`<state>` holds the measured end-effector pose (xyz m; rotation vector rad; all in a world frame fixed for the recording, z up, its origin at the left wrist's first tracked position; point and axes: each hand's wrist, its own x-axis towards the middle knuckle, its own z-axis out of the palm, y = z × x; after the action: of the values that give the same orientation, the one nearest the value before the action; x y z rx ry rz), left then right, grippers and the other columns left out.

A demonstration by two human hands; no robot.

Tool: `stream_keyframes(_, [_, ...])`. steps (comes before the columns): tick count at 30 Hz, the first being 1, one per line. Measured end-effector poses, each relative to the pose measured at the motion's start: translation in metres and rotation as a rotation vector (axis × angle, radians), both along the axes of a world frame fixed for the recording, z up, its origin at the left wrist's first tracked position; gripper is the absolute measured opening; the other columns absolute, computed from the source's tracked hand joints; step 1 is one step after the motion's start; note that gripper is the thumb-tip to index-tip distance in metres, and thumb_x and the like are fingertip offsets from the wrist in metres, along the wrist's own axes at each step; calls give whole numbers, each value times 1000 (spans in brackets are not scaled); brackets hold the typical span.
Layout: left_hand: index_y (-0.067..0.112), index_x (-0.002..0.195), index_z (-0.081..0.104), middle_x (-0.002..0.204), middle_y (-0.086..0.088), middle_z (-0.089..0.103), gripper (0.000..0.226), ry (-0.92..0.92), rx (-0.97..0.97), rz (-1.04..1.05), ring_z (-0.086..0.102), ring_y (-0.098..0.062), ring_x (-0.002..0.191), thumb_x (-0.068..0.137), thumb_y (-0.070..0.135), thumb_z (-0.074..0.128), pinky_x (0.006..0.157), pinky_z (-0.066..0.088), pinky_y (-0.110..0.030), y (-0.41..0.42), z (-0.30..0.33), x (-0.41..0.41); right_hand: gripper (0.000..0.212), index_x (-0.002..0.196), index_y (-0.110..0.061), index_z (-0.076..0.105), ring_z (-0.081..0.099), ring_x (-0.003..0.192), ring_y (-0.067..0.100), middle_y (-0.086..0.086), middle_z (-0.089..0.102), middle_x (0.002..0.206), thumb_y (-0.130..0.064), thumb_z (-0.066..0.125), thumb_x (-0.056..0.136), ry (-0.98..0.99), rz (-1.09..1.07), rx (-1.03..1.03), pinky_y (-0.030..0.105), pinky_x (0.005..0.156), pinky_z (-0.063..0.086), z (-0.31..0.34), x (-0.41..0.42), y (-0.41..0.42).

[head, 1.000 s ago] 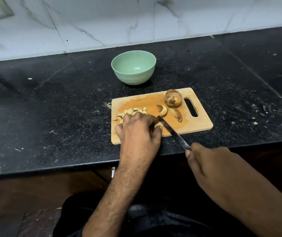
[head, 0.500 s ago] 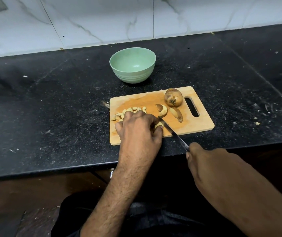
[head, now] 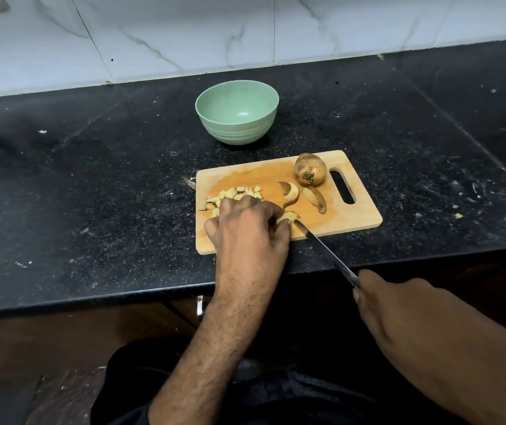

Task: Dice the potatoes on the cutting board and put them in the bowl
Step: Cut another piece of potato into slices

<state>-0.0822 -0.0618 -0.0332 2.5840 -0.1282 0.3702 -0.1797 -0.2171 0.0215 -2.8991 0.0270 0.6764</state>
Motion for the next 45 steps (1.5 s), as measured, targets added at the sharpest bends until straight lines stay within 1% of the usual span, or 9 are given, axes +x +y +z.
stream_keyframes(4, [32, 111, 71, 104, 17, 58, 25, 19, -8, 0, 38, -9, 105, 90, 46, 68, 79, 15, -31, 2, -1, -2, 25, 90, -34, 28, 55, 67, 12, -4, 52, 81, -51, 16, 104, 19, -24, 15, 29, 71, 52, 11, -10, -4])
stream_keyframes(8, [34, 113, 69, 102, 19, 55, 31, 37, -25, -2, 36, -8, 105, 88, 51, 68, 80, 16, -31, 6, 0, -8, 29, 84, -38, 30, 57, 63, 14, -3, 54, 74, -57, 14, 99, -125, -50, 64, 31, 67, 53, 18, -10, 2])
stream_keyframes(12, [33, 112, 69, 102, 16, 56, 25, 39, -25, 7, 37, -10, 105, 91, 46, 65, 82, 18, -32, 10, 1, -10, 32, 79, -34, 31, 54, 57, 10, -5, 52, 68, -54, 17, 101, -253, -48, 106, 28, 58, 48, 5, 2, 10])
stream_keyframes(17, [31, 108, 72, 103, 12, 59, 18, 0, -25, 15, 36, -11, 102, 93, 39, 65, 80, 17, -33, 5, 1, -11, 32, 80, -32, 30, 53, 58, 9, -6, 52, 69, -52, 19, 102, -270, -24, 107, 31, 61, 49, -7, 11, 11])
stream_keyframes(22, [30, 104, 73, 98, 12, 57, 18, -13, 5, 34, 39, -14, 101, 93, 40, 64, 78, 16, -32, 3, 0, -10, 26, 88, -33, 29, 51, 58, 8, -5, 51, 73, -49, 16, 104, -251, -1, 63, 28, 60, 47, -9, 13, 13])
stream_keyframes(29, [28, 102, 75, 96, 15, 57, 16, -25, 19, 22, 39, -12, 99, 91, 38, 67, 80, 18, -31, 5, 1, -6, 9, 98, -25, 34, 43, 60, 12, -3, 46, 77, -25, 33, 107, -249, 18, 32, 32, 59, 39, -25, 25, 24])
stream_keyframes(35, [31, 103, 74, 95, 16, 56, 17, -33, -11, 25, 38, -11, 98, 92, 41, 66, 78, 16, -30, 6, -2, -9, 23, 89, -33, 29, 48, 59, 9, -4, 51, 76, -43, 20, 107, -95, 61, 50, 30, 59, 45, -13, 10, 5])
stream_keyframes(39, [32, 100, 74, 92, 18, 55, 17, -53, -26, 36, 35, -8, 95, 90, 44, 68, 75, 13, -29, 7, -5, -8, 23, 95, -34, 30, 52, 63, 10, -3, 53, 80, -48, 17, 106, 20, 41, 29, 25, 61, 45, -2, -7, -2])
stream_keyframes(45, [33, 101, 75, 94, 18, 57, 15, -65, -27, 26, 32, -6, 94, 91, 41, 68, 75, 13, -29, 8, -6, -11, 29, 91, -35, 31, 55, 66, 11, -3, 55, 80, -55, 14, 102, -56, -14, 71, 28, 68, 51, 2, -15, -6])
